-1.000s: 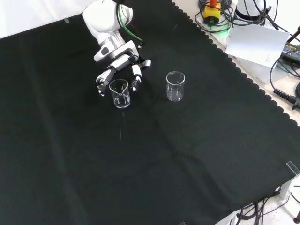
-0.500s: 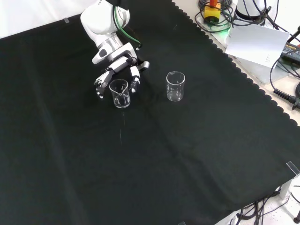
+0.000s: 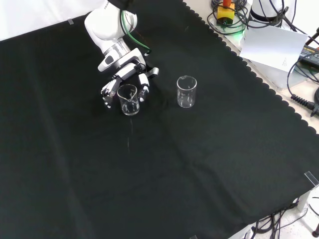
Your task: Pick up the beaker on the right.
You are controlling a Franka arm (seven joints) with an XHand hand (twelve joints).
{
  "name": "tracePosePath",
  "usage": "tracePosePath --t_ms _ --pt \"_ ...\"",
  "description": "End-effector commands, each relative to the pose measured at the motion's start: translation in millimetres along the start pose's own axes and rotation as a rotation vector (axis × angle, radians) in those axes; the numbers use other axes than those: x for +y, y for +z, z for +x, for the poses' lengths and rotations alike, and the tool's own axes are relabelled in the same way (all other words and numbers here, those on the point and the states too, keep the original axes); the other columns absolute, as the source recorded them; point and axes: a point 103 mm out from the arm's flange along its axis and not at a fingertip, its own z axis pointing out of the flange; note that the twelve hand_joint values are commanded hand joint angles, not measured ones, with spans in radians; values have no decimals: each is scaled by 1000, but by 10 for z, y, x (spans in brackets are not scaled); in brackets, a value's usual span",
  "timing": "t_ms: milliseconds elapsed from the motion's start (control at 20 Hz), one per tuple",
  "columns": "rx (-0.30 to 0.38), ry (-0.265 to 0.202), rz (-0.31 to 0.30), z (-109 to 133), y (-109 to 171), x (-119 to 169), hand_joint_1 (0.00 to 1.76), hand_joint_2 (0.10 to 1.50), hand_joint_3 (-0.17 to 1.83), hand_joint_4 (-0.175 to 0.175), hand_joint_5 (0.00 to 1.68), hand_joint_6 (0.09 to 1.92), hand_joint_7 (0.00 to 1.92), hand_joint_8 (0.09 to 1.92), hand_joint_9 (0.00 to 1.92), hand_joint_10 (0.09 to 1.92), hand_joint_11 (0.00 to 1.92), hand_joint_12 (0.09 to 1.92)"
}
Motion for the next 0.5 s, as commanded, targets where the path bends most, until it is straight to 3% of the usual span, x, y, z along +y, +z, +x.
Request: tracePosePath --t_ms 50,200,300,400,500 --pt "24 9 -29 -1 -21 14 942 537 713 -8 591 274 331 629 478 551 65 1374" --pt "27 17 -37 13 -35 33 950 552 718 -3 619 818 421 650 568 539 142 1354" --pt "15 25 -33 28 -38 57 1022 575 732 -14 725 1040 584 736 712 576 315 1318" --pt "-14 40 -41 49 -45 77 1112 753 590 -100 910 1064 739 913 885 650 688 1146" --pt "-43 58 -66 66 -70 75 1195 841 492 -14 984 1058 940 989 1006 767 977 940"
